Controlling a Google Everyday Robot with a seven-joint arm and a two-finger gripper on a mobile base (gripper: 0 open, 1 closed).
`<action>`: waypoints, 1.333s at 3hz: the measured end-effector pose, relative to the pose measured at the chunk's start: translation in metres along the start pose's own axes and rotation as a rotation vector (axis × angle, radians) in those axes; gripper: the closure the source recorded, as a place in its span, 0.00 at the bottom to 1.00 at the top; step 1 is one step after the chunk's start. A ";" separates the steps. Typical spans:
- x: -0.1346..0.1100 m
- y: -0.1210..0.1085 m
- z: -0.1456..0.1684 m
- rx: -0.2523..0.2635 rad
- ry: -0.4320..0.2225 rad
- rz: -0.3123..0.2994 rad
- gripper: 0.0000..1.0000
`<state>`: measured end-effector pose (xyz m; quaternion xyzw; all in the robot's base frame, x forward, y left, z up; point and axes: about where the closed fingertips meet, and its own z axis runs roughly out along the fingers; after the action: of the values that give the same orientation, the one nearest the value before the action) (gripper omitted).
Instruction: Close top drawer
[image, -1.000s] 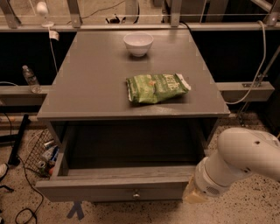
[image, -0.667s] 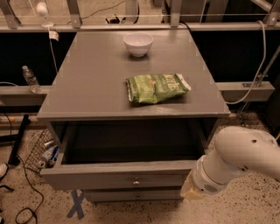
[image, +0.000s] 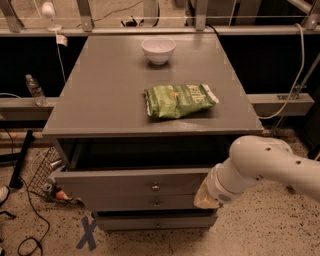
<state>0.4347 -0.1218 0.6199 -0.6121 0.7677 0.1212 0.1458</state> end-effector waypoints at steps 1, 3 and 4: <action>-0.027 -0.042 0.004 0.077 -0.031 -0.072 1.00; -0.048 -0.077 0.003 0.142 -0.044 -0.127 1.00; -0.048 -0.089 -0.004 0.174 -0.022 -0.133 1.00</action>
Offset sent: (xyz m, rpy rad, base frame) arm 0.1292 0.0413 0.0277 0.0118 -0.2916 0.0901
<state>0.5314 -0.0995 0.6405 -0.6453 0.7314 0.0509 0.2147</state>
